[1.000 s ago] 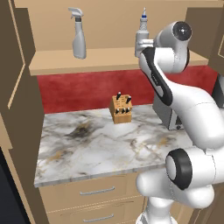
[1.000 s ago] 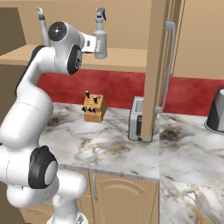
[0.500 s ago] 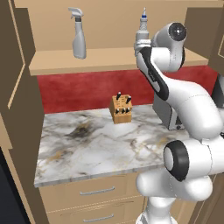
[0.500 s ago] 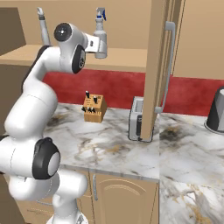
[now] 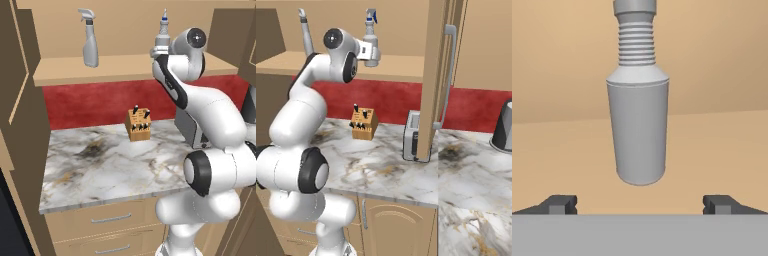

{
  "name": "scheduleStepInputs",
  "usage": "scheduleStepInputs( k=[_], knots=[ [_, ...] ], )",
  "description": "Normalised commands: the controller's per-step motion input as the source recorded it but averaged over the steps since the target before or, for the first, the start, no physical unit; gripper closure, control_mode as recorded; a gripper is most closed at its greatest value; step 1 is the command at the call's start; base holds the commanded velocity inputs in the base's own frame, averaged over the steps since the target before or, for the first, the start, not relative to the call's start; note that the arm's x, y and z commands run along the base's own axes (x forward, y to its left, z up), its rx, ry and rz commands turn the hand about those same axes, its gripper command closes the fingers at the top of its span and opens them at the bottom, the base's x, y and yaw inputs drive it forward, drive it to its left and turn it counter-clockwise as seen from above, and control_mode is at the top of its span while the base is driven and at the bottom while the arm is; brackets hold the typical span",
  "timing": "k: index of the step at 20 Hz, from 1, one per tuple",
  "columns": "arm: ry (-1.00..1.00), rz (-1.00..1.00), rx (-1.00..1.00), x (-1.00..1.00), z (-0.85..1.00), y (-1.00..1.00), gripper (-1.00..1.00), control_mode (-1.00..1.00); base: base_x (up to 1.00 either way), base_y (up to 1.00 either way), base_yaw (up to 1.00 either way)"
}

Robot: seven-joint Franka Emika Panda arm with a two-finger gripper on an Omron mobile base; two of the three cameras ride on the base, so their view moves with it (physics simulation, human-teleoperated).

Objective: Locate and retrieve the spray and spray from the cabinet. Place them next to the sink.

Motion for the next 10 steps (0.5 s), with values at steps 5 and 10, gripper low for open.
scheduleStepInputs(
  k=[5, 10],
  knots=[
    [0.02, 0.0, -0.01, 0.26, -0.01, -0.01, -1.0, -1.0, 0.0, 0.0, 0.0],
    [0.02, 0.0, -0.01, 0.23, -0.04, -0.03, -1.0, -1.0, 0.0, 0.0, 0.0]
  ],
)
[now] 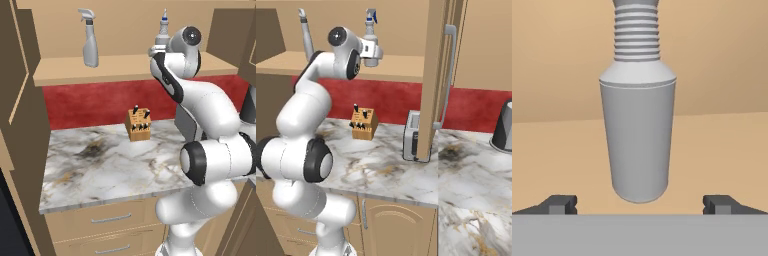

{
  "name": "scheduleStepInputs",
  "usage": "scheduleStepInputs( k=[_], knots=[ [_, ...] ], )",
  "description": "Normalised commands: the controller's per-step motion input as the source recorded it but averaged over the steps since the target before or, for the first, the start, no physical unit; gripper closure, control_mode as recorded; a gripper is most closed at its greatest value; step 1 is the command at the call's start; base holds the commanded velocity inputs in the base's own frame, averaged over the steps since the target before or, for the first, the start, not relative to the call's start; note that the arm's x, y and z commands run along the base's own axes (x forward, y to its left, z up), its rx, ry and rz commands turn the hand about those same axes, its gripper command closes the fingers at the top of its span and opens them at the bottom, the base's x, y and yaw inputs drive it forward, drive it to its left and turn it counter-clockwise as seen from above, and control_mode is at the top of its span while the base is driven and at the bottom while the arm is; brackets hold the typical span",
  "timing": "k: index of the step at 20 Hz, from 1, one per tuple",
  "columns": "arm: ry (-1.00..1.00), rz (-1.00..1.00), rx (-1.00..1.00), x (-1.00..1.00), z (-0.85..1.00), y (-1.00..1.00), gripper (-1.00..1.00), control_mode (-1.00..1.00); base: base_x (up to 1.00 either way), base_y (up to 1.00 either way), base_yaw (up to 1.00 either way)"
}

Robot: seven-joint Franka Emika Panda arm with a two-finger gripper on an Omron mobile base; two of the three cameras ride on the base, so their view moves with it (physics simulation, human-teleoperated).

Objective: Locate and retrieve the spray and spray from the cabinet. Place them next to the sink.

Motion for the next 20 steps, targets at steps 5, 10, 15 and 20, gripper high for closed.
scheduleStepInputs(
  k=[5, 10, 15, 20],
  knots=[
    [0.01, 0.0, 0.0, 0.23, -0.06, -0.03, -1.0, -1.0, 0.0, 0.0, 0.0],
    [0.0, 0.0, 0.0, 0.22, -0.1, -0.02, -1.0, -1.0, 0.0, 0.0, 0.0],
    [0.0, 0.0, 0.0, 0.24, -0.08, -0.03, -1.0, -1.0, 0.0, 0.0, 0.0],
    [0.02, 0.0, -0.01, 0.26, -0.05, -0.06, -1.0, -1.0, 0.0, 0.0, 0.0]
  ],
)
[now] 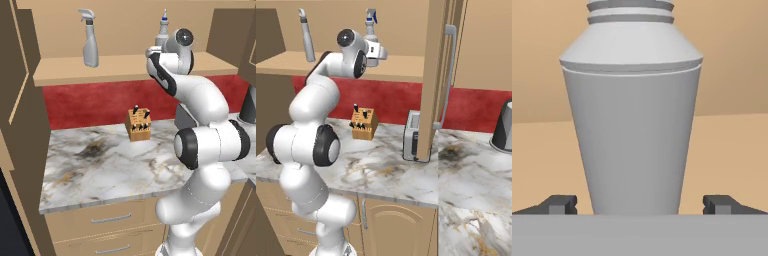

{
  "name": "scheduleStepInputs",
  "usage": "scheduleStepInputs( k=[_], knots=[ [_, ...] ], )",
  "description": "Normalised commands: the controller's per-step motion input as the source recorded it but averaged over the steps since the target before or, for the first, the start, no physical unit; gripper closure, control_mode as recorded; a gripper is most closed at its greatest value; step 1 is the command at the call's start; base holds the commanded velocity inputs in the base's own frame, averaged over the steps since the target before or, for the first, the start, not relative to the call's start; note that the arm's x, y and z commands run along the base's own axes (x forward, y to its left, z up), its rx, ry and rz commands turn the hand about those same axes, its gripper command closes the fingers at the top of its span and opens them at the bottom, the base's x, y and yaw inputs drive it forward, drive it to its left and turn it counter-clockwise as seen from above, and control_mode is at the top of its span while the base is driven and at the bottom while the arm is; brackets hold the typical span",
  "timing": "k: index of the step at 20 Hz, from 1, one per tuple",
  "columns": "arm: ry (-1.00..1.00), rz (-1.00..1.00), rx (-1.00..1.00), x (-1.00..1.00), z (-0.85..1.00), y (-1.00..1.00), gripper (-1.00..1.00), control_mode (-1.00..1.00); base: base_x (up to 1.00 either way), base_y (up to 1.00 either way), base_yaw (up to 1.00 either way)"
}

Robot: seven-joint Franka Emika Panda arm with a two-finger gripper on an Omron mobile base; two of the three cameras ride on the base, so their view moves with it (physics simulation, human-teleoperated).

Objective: Locate and retrieve the spray and spray from the cabinet. Place them next to the sink.

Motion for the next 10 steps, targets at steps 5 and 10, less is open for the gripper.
scheduleStepInputs(
  k=[5, 10],
  knots=[
    [0.03, 0.0, -0.01, 0.27, -0.03, -0.03, -1.0, -1.0, 0.0, 0.0, 0.0],
    [0.01, 0.0, 0.0, 0.25, -0.02, 0.0, -1.0, -1.0, 0.0, 0.0, 0.0]
  ],
)
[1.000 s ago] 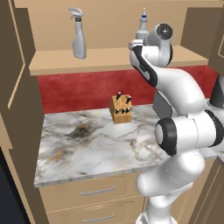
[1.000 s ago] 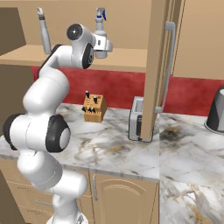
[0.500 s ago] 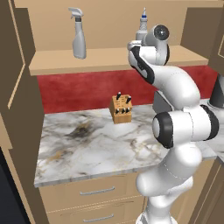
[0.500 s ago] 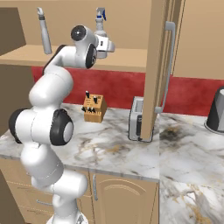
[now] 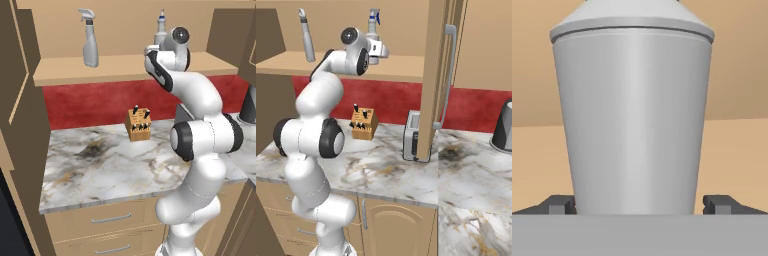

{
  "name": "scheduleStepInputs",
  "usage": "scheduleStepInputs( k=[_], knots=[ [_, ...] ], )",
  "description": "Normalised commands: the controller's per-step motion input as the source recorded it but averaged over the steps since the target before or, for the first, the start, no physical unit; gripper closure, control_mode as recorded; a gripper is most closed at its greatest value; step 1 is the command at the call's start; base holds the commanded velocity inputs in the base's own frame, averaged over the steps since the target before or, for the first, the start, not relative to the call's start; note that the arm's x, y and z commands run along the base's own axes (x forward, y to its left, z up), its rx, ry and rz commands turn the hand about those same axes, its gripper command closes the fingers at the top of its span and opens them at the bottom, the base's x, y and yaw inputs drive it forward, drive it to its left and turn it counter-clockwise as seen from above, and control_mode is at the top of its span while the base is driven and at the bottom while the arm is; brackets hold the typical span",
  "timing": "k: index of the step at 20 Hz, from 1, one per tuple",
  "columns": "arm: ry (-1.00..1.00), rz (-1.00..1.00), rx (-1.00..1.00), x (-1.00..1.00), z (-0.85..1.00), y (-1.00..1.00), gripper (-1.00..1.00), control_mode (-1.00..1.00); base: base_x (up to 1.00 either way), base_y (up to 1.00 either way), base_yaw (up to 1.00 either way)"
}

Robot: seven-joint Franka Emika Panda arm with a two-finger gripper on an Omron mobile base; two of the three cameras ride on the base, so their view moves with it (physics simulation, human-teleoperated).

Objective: Locate and retrieve the spray and spray from the cabinet. Place them next to the sink.

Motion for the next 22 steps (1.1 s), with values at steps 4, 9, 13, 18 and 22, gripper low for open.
scheduleStepInputs(
  k=[4, 9, 13, 18, 22],
  knots=[
    [0.0, 0.0, 0.0, 0.1, 0.0, 0.0, -1.0, -1.0, 0.0, 0.0, 0.0],
    [0.0, 0.0, 0.0, -0.01, -0.04, 0.0, 1.0, -1.0, 0.0, 0.0, 0.0],
    [0.0, 0.0, 0.0, -0.28, -0.04, 0.0, 1.0, -1.0, 0.0, 0.0, 0.0],
    [0.0, 0.0, 0.0, -0.36, -0.01, 0.1, 1.0, -1.0, 0.0, 0.0, 0.0],
    [-0.01, 0.0, 0.0, -0.38, 0.0, 0.12, 1.0, -1.0, 0.0, 0.0, 0.0]
  ],
)
